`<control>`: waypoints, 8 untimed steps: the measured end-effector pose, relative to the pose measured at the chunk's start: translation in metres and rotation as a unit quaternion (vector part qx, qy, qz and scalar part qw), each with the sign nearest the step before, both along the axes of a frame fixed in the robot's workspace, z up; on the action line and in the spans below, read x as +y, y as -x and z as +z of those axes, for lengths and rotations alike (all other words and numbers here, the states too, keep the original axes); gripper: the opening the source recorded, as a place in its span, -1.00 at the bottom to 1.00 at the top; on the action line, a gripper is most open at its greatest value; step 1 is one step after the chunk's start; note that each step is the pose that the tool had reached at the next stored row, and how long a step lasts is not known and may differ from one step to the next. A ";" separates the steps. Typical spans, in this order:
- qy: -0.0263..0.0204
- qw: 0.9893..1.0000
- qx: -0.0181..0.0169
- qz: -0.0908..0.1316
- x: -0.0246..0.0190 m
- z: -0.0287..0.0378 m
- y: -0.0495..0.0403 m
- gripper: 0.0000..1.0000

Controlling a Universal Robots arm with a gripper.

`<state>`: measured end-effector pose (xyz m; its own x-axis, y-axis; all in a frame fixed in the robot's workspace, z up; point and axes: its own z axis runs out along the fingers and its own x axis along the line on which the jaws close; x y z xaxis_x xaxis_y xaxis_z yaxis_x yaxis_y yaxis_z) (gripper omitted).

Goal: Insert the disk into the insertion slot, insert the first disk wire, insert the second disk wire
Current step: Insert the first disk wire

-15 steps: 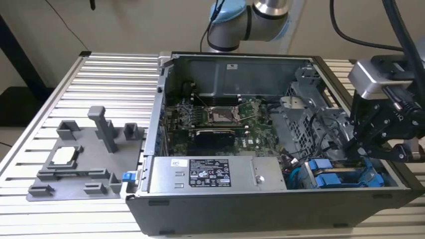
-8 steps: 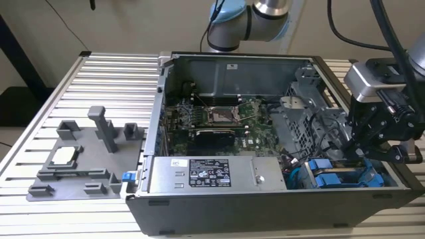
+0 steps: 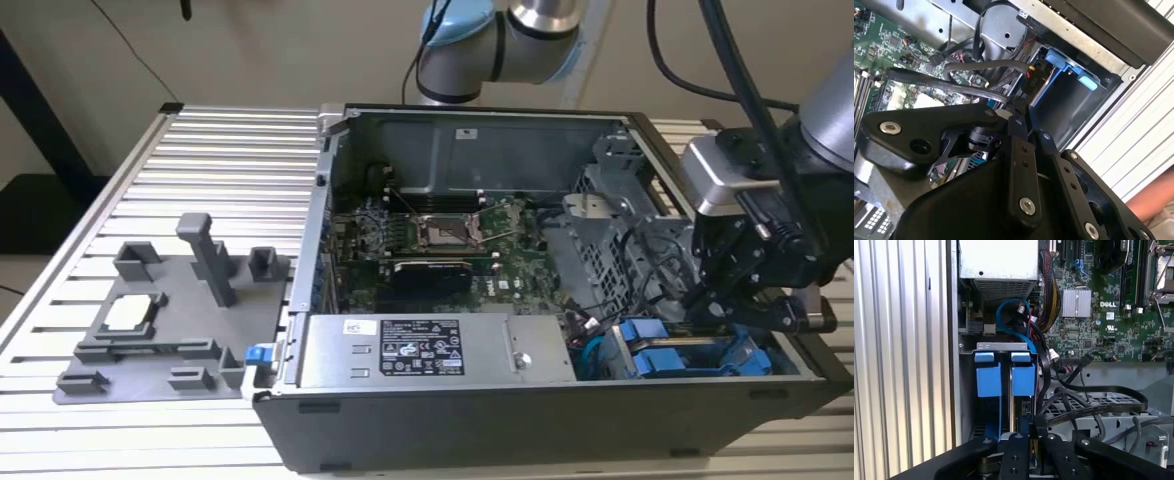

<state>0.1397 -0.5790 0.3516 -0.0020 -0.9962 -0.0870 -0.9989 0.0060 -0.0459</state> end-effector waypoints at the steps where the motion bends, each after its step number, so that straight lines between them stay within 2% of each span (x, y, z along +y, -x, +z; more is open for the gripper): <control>1: 0.000 1.000 0.000 0.000 0.0000 -0.0004 0.0001 -0.68; 8: -0.002 1.000 -0.004 0.000 0.0000 -0.0050 0.0003 -0.68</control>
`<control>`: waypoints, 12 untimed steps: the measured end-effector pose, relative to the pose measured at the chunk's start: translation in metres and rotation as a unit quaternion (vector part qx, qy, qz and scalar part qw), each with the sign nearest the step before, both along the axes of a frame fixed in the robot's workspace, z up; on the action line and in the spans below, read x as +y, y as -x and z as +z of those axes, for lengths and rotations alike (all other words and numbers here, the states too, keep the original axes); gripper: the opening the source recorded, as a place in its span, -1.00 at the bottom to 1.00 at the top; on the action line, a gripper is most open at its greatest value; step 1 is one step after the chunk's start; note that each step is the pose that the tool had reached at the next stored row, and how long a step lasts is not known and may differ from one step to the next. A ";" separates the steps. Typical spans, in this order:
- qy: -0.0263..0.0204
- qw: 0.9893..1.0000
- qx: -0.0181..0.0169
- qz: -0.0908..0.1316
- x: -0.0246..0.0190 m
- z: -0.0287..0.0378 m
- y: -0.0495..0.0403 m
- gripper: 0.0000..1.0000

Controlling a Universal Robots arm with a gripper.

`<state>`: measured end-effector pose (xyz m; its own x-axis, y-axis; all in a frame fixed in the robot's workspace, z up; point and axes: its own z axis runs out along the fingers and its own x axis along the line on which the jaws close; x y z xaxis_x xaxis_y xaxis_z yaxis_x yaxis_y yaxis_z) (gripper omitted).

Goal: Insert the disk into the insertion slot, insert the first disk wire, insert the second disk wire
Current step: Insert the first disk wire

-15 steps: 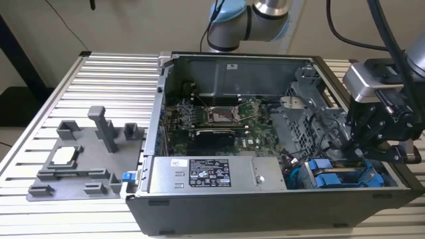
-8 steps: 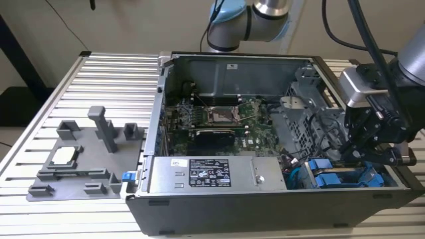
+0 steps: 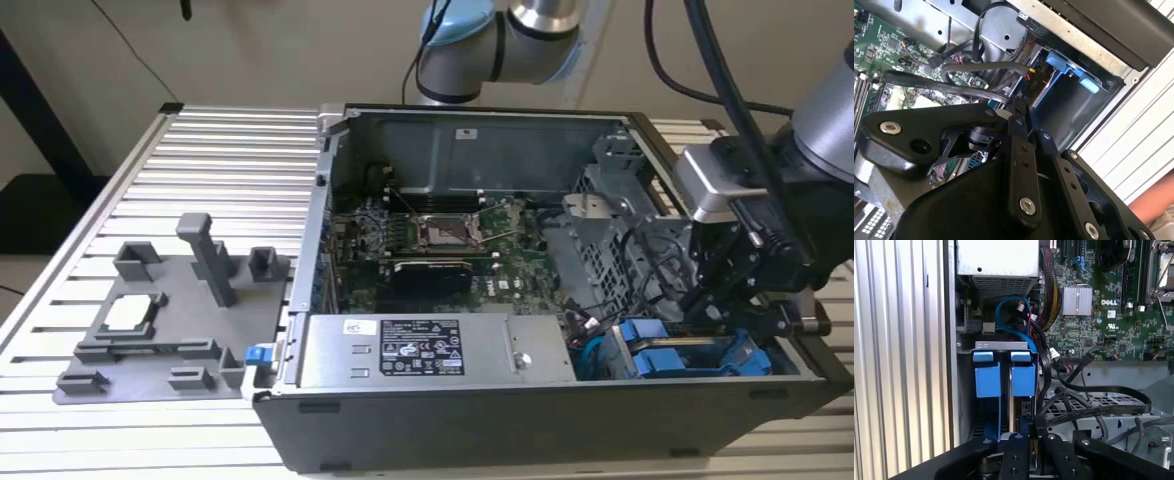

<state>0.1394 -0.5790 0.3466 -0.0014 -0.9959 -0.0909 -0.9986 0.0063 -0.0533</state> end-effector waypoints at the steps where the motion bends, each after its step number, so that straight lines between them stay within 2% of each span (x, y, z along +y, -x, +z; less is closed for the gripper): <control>1: 0.000 1.000 -0.001 0.000 0.0000 -0.0007 0.0000 -0.68; 7: -0.004 1.000 -0.003 0.000 0.0005 -0.0035 0.0000 -0.68; 12: -0.005 1.000 -0.004 0.000 0.0005 -0.0065 0.0000 -0.68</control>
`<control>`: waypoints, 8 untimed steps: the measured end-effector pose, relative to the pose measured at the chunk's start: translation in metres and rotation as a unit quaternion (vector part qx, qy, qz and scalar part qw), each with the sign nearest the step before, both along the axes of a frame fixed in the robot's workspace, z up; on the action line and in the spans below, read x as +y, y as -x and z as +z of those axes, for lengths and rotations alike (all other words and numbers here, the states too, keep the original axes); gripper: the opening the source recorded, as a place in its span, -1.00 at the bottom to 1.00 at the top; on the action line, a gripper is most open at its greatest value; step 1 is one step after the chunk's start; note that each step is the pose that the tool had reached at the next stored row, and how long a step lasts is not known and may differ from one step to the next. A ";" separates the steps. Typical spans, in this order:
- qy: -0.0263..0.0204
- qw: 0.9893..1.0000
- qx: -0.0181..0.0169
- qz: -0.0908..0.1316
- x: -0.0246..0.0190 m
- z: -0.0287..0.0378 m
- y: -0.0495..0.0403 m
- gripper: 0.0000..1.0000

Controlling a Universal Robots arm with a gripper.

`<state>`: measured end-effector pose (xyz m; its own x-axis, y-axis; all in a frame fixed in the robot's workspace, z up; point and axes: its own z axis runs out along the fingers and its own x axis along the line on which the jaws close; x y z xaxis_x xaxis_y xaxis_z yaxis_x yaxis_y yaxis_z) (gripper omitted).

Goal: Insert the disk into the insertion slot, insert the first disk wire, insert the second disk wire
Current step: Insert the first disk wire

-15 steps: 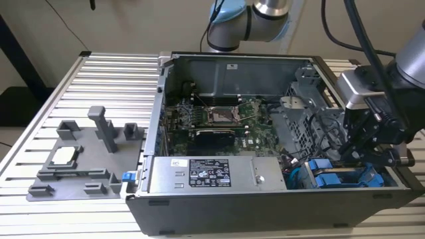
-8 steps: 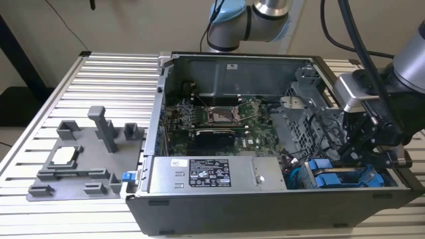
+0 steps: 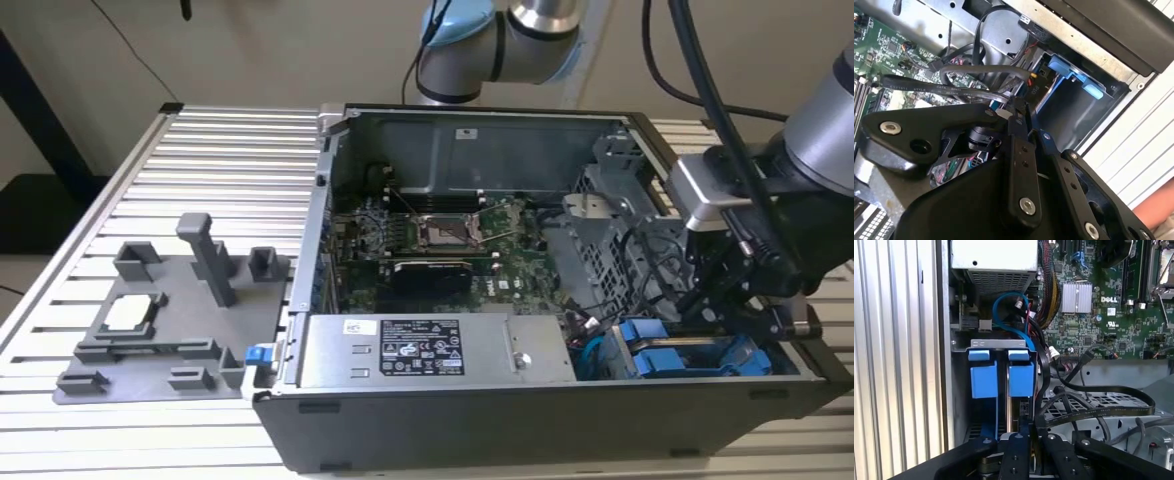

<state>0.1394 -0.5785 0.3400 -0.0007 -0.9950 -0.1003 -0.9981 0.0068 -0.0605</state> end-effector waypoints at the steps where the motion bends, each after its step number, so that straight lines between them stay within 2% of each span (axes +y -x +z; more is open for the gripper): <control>1: 0.000 1.000 0.000 0.000 0.0000 -0.0006 0.0000 -0.68; 8: 0.000 1.000 0.000 0.001 0.0000 -0.0050 0.0001 -0.68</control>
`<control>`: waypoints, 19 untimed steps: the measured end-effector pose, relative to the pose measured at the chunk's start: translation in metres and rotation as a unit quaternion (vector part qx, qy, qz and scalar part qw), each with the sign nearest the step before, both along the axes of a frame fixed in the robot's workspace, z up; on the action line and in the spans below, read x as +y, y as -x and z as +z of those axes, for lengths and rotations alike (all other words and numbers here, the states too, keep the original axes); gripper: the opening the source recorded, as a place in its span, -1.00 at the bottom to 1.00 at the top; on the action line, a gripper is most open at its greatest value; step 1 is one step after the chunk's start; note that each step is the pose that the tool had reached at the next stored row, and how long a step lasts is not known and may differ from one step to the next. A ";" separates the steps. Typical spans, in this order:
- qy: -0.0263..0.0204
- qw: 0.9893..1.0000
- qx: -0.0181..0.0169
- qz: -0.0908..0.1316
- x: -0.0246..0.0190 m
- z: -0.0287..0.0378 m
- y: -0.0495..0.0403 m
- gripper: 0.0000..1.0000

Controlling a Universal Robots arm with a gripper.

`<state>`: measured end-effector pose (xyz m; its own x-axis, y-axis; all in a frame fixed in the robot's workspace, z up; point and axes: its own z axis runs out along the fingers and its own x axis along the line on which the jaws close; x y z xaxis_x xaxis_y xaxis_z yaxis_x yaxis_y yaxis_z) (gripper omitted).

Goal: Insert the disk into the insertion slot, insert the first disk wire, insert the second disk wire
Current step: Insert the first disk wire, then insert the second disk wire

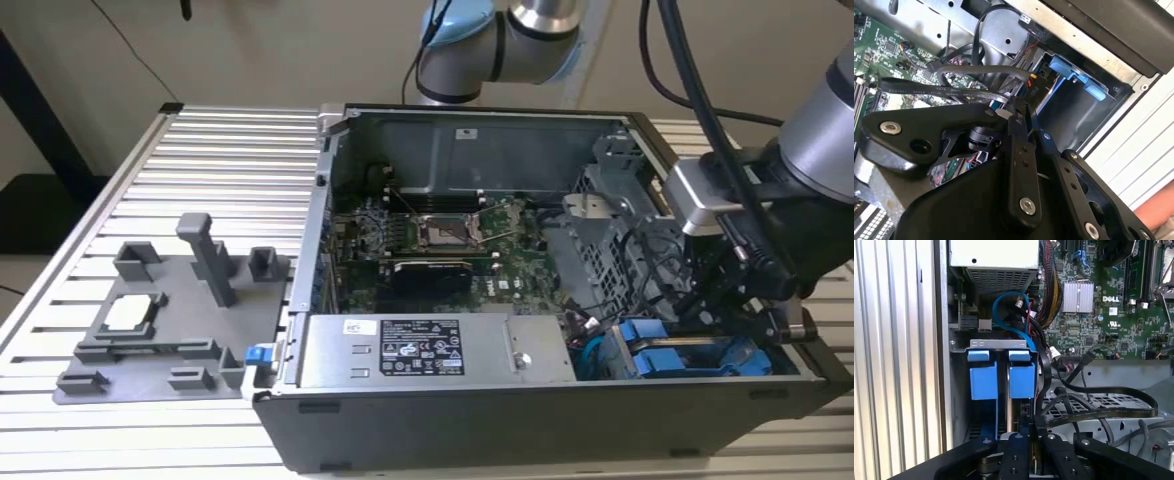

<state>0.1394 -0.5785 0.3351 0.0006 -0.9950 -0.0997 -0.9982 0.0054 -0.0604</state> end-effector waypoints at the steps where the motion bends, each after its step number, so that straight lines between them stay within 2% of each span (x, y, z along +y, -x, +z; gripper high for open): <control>1: -0.001 1.000 0.000 0.000 0.0001 -0.0008 0.0000 -0.68; 3: -0.001 1.000 0.000 0.000 -0.0001 -0.0010 -0.0001 -0.65; 4: 0.000 1.000 0.000 0.001 -0.0001 -0.0009 -0.0003 -0.52; 11: 0.000 1.000 0.002 0.001 -0.0001 0.0035 -0.0006 -0.52; 15: 0.000 1.000 0.002 0.001 -0.0001 0.0039 -0.0006 -0.52; 19: 0.000 1.000 0.002 0.001 -0.0001 0.0070 -0.0006 -0.52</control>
